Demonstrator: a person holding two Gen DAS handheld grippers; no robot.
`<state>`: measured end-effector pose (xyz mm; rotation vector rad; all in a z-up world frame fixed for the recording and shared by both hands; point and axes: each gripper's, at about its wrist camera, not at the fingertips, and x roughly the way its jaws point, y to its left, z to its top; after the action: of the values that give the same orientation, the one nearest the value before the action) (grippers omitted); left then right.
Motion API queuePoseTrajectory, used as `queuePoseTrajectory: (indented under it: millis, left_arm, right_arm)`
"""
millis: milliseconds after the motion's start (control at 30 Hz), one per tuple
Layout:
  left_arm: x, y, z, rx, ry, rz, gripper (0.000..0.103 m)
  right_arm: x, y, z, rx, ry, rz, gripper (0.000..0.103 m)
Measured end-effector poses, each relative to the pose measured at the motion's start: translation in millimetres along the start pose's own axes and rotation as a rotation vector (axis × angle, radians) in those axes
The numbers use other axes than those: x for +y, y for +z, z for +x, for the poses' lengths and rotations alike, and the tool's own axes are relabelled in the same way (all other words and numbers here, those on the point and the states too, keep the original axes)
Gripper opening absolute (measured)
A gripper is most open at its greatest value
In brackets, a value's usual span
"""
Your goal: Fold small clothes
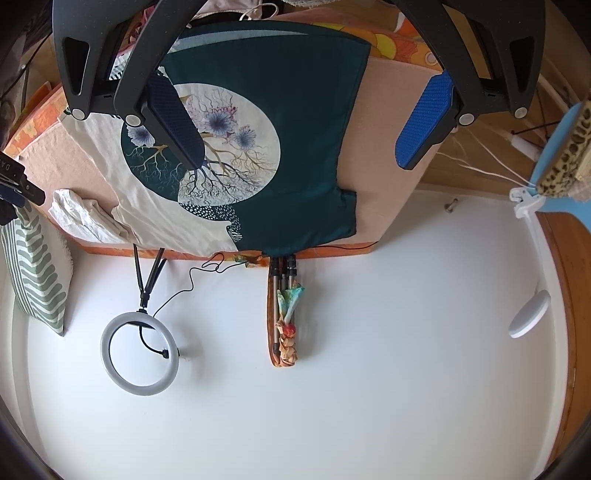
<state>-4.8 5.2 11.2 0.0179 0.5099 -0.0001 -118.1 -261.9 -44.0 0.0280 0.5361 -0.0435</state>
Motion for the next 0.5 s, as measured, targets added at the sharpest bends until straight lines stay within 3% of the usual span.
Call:
queuePoseTrajectory:
  millis: [500]
  left_arm:
    - [-1.8, 0.1, -2.6, -0.007, -0.001, 0.002, 0.103]
  right_arm:
    - [-0.2, 0.1, -0.1, -0.001, 0.000, -0.001, 0.084]
